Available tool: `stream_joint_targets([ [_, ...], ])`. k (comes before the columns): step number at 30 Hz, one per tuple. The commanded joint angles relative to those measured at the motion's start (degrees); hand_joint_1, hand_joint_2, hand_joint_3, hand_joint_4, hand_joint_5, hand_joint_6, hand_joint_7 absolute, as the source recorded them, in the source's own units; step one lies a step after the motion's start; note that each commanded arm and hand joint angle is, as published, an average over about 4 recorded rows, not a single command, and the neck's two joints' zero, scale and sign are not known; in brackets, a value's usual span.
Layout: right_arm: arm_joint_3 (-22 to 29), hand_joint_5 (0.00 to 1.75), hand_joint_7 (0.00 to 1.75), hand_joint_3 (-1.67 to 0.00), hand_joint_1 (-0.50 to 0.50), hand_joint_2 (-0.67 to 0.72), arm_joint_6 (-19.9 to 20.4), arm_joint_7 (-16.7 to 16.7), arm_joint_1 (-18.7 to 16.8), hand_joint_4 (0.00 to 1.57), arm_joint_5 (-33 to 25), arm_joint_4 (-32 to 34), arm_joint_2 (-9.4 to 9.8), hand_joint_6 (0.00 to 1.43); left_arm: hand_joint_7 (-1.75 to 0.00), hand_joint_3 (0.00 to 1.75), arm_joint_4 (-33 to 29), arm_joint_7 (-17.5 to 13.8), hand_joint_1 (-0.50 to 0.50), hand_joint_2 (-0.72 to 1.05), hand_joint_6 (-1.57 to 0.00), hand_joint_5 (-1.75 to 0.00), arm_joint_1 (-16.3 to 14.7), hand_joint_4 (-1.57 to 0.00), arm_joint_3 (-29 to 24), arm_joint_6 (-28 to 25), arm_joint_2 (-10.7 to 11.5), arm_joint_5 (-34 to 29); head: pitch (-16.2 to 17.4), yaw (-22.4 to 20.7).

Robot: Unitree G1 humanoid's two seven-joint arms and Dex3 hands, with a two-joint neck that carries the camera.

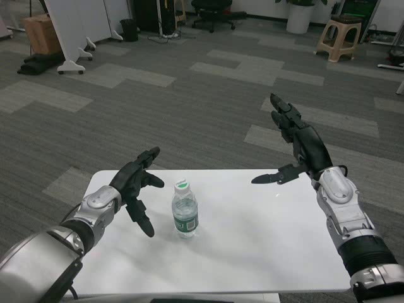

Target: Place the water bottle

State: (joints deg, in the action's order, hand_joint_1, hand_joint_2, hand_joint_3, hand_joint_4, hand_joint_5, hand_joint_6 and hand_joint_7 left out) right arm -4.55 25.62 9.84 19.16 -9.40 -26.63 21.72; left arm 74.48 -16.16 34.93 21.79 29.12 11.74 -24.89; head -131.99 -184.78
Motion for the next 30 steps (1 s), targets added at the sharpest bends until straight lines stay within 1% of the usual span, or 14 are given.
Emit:
stream_joint_targets([
  [1,0.1,0.00,0.00,-0.24,-0.29,-0.10,0.1,-0.2,0.5,0.00,-0.6,0.4,0.05,0.00,0.00,0.04,-1.4,-0.1,-0.48,-0.64,0.00,-1.75,-0.5,0.00,1.9,2.7,0.8,-7.4,0.0,0.0],
  [2,0.1,0.00,0.00,-0.24,-0.29,-0.10,0.1,-0.2,0.5,0.00,-0.6,0.4,0.07,0.00,0.00,0.04,-2.2,-0.1,-0.48,-0.64,0.00,-1.75,-0.8,0.00,2.6,3.4,1.0,-10.0,0.0,0.0],
  [4,0.1,0.00,0.00,-0.24,-0.29,-0.10,0.1,-0.2,0.5,0.00,-0.6,0.4,0.07,0.00,0.00,0.09,-3.9,-0.3,-0.48,-0.64,0.00,-1.75,-1.4,0.00,3.0,3.9,1.2,-12.6,0.0,0.1],
  [9,0.1,0.00,0.00,-0.24,-0.29,-0.10,0.1,-0.3,0.5,0.00,-0.6,0.4,0.03,0.00,0.00,0.09,-9.1,-0.6,-0.48,-0.64,0.00,-1.75,-3.2,0.00,2.8,4.1,1.4,-15.2,0.1,0.2],
  [11,0.1,0.00,0.00,-0.24,-0.29,-0.10,0.1,-0.3,0.5,0.00,-0.6,0.4,0.03,0.00,0.00,0.04,-11.8,-0.6,-0.48,-0.64,0.00,-1.75,-3.9,0.00,2.7,4.1,1.6,-15.0,0.2,0.2],
  [13,0.0,0.00,0.00,-0.24,-0.29,-0.10,0.1,-0.3,0.5,0.00,-0.6,0.4,0.05,0.00,0.00,0.04,-15.1,-0.5,-0.48,-0.64,0.00,-1.75,-4.7,0.00,2.7,4.1,2.0,-14.6,0.2,0.2],
  [15,-0.1,0.00,0.00,-0.24,-0.29,-0.10,0.1,-0.3,0.5,0.00,-0.6,0.4,0.03,0.00,0.00,0.09,-18.0,-0.3,-0.48,-0.64,0.00,-1.75,-5.4,0.00,2.5,4.1,2.5,-14.4,0.2,0.2],
  [22,-0.1,0.00,0.00,-0.24,-0.29,-0.10,0.1,-0.3,0.6,0.00,-0.6,0.4,0.07,0.00,0.00,0.07,-25.6,-0.2,-0.48,-0.64,0.00,-1.75,-7.6,0.00,0.1,3.9,3.4,-14.8,0.3,0.3],
  [26,-0.1,0.00,0.00,-0.24,-0.29,-0.10,0.2,-0.3,0.6,0.00,-0.6,0.4,0.07,0.00,0.00,0.09,-27.8,-0.2,-0.48,-0.64,0.00,-1.75,-8.2,0.00,-0.6,3.8,3.8,-15.1,0.2,0.4],
  [28,-0.1,0.00,0.00,-0.24,-0.29,-0.10,0.1,-0.3,0.6,0.00,-0.6,0.4,0.07,0.00,0.00,0.04,-28.0,-0.2,-0.48,-0.64,0.00,-1.75,-8.3,0.00,-0.9,3.7,3.8,-15.1,0.2,0.4],
  [30,-0.1,0.00,0.00,-0.24,-0.29,-0.10,0.1,-0.3,0.6,0.00,-0.6,0.4,0.07,0.00,0.00,0.04,-28.1,-0.2,-0.48,-0.64,0.00,-1.75,-8.3,0.00,-1.0,3.8,3.8,-15.1,0.3,0.3],
])
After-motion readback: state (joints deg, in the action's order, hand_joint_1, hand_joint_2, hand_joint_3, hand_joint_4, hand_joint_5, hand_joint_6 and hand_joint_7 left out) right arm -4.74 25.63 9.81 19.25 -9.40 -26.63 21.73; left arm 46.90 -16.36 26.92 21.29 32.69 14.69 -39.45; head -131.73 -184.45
